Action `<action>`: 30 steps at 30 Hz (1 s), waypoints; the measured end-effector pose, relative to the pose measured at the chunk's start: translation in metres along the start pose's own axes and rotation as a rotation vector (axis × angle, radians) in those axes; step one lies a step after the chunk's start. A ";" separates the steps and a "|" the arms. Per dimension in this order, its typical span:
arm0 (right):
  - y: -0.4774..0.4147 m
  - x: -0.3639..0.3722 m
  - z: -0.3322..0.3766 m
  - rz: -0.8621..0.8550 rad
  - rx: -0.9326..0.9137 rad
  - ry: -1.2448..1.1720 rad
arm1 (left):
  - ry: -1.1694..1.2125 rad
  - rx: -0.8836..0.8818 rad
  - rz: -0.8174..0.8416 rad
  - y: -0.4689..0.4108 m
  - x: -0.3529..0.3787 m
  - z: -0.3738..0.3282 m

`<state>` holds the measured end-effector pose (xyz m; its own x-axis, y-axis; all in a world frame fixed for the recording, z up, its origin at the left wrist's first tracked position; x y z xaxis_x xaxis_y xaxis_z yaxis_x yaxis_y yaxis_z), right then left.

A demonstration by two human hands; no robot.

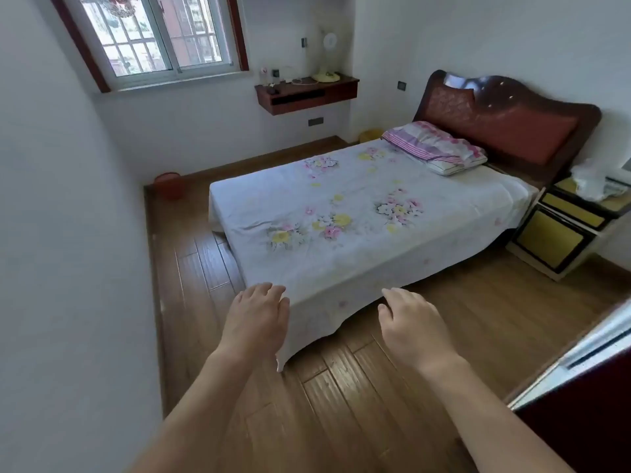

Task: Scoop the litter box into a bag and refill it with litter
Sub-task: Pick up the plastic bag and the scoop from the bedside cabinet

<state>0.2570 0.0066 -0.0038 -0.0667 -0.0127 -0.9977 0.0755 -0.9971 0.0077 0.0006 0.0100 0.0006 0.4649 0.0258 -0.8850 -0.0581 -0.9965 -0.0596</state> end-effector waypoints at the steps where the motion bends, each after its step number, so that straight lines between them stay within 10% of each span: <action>1: -0.011 0.000 -0.010 -0.021 0.004 -0.007 | 0.010 0.001 -0.002 -0.013 0.004 -0.006; 30: -0.304 -0.011 -0.156 -0.041 0.392 0.088 | 0.053 0.308 0.211 -0.426 0.096 -0.099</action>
<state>0.3902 0.3219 -0.0057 0.0249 0.0170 -0.9995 -0.3115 -0.9500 -0.0239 0.1573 0.4296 -0.0131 0.4593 -0.1898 -0.8678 -0.4170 -0.9086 -0.0219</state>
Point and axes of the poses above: each hand's wrist, its own y-axis away from the middle knuckle, its own x-axis out of the palm, z = x × y, the point moved 1 cm from there along -y, towards the middle knuckle, and after that the axes turned 15 degrees about y, right-handed, at the moved point
